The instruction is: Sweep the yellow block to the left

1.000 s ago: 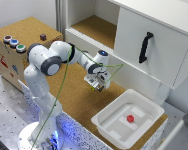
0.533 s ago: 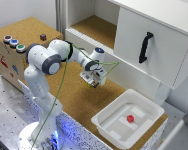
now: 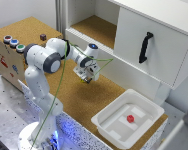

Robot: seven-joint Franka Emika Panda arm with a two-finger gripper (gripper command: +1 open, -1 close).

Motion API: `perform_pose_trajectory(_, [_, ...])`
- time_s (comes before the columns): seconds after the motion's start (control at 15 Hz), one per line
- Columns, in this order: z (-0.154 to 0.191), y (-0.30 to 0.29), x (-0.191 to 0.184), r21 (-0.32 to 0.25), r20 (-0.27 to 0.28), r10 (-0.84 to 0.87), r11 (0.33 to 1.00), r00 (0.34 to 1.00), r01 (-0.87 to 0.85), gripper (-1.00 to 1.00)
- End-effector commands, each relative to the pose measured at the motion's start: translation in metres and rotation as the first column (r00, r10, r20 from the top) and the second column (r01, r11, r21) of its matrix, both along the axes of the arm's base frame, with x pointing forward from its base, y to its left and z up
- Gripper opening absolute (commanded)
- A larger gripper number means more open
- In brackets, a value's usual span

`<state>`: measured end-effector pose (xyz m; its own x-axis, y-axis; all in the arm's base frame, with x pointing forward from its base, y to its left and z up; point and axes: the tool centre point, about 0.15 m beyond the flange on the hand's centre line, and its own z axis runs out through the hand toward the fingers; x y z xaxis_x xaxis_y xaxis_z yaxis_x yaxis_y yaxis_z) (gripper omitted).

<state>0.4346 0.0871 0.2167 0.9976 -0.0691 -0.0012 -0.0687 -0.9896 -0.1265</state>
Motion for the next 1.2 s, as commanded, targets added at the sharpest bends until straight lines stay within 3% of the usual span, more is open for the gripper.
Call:
perform_pose_trajectory(0.0, [-0.007, 0.051, 0.008, 0.012, -0.005, 0.012, 1.0, 1.0, -0.012, -1.0])
perform_pose_trajectory(0.4, [-0.004, 0.1, 0.008, 0.042, -0.009, 0.115, 0.993, 0.993, -0.114, -1.0])
perform_pose_trajectory(0.73, [0.001, 0.123, 0.006, 0.101, 0.006, 0.154, 0.983, 0.988, -0.154, -1.0])
perform_pose_trajectory(1.0, [0.017, 0.119, -0.001, 0.051, 0.02, 0.141, 0.989, 0.99, -0.142, -1.0])
perform_pose_trajectory(1.07, [0.031, 0.118, -0.003, 0.028, 0.045, 0.144, 0.989, 0.988, -0.146, 1.0])
perform_pose_trajectory(1.13, [0.047, 0.119, -0.006, -0.011, 0.071, 0.161, 0.987, 0.984, -0.161, 1.0])
